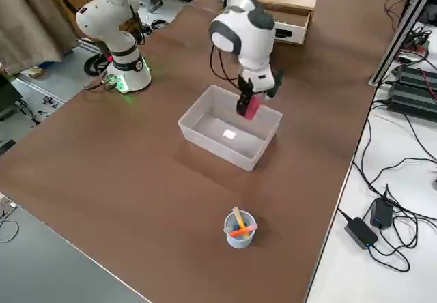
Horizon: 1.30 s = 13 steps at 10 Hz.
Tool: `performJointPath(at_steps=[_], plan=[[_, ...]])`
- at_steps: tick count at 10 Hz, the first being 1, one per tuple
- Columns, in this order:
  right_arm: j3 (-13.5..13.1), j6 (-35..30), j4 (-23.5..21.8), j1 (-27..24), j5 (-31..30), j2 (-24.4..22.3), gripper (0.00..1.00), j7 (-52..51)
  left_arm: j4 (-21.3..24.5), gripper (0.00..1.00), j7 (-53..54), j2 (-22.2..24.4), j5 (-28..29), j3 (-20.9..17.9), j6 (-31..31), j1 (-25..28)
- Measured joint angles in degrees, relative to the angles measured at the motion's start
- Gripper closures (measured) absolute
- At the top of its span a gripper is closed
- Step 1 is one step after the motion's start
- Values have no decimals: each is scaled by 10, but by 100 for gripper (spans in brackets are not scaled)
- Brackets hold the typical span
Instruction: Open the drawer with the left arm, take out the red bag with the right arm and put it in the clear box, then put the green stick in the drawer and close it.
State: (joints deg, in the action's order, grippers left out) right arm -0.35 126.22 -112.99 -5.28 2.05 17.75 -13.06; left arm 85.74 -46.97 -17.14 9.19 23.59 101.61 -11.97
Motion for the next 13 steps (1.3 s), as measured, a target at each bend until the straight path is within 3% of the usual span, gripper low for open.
performJointPath(at_steps=[2, 4, 5, 7, 9, 11, 13], plan=[[0, 61, -45, -18, 0, 0, 36, -13, 35, 0, 99, 60, -45, -11, 0, 62], [2, 71, -52, -19, 0, -1, 8, -13, 72, 0, 179, 114, -83, -70, 0, 70], [5, 71, -51, -19, 0, -4, 0, -14, 90, 0, 216, 137, -102, -105, 0, 71], [14, 49, -32, -13, 0, -17, 0, -13, 114, 0, 284, 168, -113, -160, 0, 73], [19, -29, 30, 25, 2, -29, 0, 54, 127, 0, 350, 186, -114, -203, -1, 73], [22, -104, 95, 91, 3, -35, 0, 208, 132, 2, 405, 196, -114, -227, -16, 75], [24, -130, 126, 173, 4, -35, 0, 390, 135, 0, 432, 198, -114, -234, -19, 86]])
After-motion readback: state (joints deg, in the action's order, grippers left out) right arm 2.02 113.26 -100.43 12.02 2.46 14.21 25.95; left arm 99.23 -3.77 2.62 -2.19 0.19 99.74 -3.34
